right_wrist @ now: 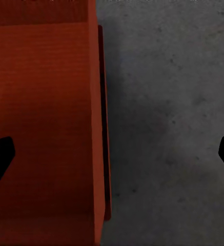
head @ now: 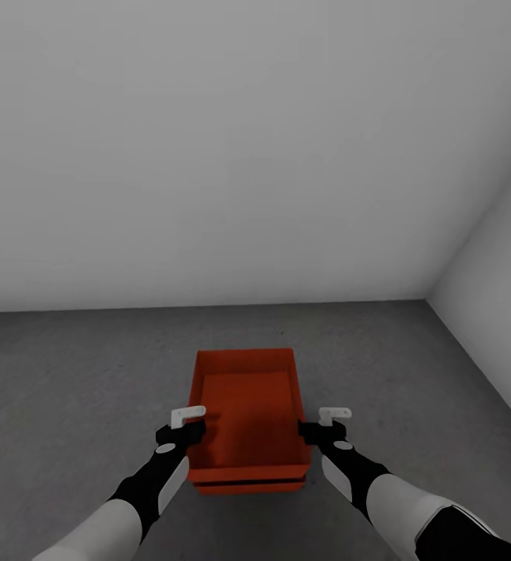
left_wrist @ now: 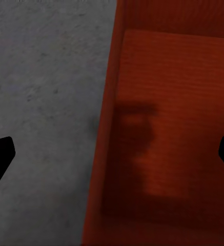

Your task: Move the two storage containers from the living room to the garage. In the garage, place one container on the floor and stack the other container on top of it (either order is fine).

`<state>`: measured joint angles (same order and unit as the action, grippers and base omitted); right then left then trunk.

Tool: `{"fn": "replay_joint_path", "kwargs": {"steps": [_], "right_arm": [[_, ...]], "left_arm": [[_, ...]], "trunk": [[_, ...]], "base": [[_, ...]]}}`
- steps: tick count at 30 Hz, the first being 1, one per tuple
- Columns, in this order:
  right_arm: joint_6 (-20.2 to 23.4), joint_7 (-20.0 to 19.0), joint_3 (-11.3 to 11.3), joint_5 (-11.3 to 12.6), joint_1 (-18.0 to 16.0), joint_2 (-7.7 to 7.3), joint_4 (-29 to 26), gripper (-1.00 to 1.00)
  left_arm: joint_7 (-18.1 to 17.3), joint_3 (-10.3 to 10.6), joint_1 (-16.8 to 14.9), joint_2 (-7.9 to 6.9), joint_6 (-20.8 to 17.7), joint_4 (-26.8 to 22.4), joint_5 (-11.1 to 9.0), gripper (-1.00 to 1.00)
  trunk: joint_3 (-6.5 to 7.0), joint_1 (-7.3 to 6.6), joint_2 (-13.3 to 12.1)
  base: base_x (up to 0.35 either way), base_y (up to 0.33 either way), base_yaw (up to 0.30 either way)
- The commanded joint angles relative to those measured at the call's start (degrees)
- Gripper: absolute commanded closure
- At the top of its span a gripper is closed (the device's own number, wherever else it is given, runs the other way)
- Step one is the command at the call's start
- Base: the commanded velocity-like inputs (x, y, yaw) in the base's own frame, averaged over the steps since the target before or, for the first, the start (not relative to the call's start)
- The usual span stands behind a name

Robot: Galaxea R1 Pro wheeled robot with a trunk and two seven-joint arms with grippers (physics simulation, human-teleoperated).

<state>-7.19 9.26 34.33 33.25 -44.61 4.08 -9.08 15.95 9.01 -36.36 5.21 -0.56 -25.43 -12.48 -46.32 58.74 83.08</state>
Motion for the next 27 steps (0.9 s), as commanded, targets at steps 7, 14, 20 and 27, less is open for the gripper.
{"fn": "replay_joint_path", "kwargs": {"steps": [7, 14, 20, 27], "right_arm": [[-0.27, 0.44, 0.47, 0.42, -0.04, -0.03, 0.36, -1.00], [-0.87, 0.43, 0.44, 0.41, -0.04, -0.36, 0.77, -1.00], [-1.06, 0.01, 0.39, 0.60, -0.04, -2.80, 0.81, -1.00], [-1.10, -0.15, 0.41, 0.88, -0.04, -5.94, 0.88, -1.00]], "left_arm": [[0.40, 0.48, -0.02, -0.10, -0.15, -0.06, -0.61, -1.00], [0.37, 0.41, -0.02, -0.25, -0.31, -0.01, -0.63, -1.00], [0.32, 0.46, -0.02, -0.45, -0.42, 0.21, -1.01, -1.00], [0.46, 0.65, -0.02, -1.22, -0.53, 0.97, -1.28, -1.00]], "trunk": [[1.22, -1.55, -2.80], [2.48, -3.08, -5.61], [3.56, -4.40, -8.02], [4.81, -5.94, -10.82]], "base": [[0.000, 0.000, 0.000], [0.000, 0.000, 0.000], [0.000, 0.000, 0.000], [0.000, 0.000, 0.000]]}}
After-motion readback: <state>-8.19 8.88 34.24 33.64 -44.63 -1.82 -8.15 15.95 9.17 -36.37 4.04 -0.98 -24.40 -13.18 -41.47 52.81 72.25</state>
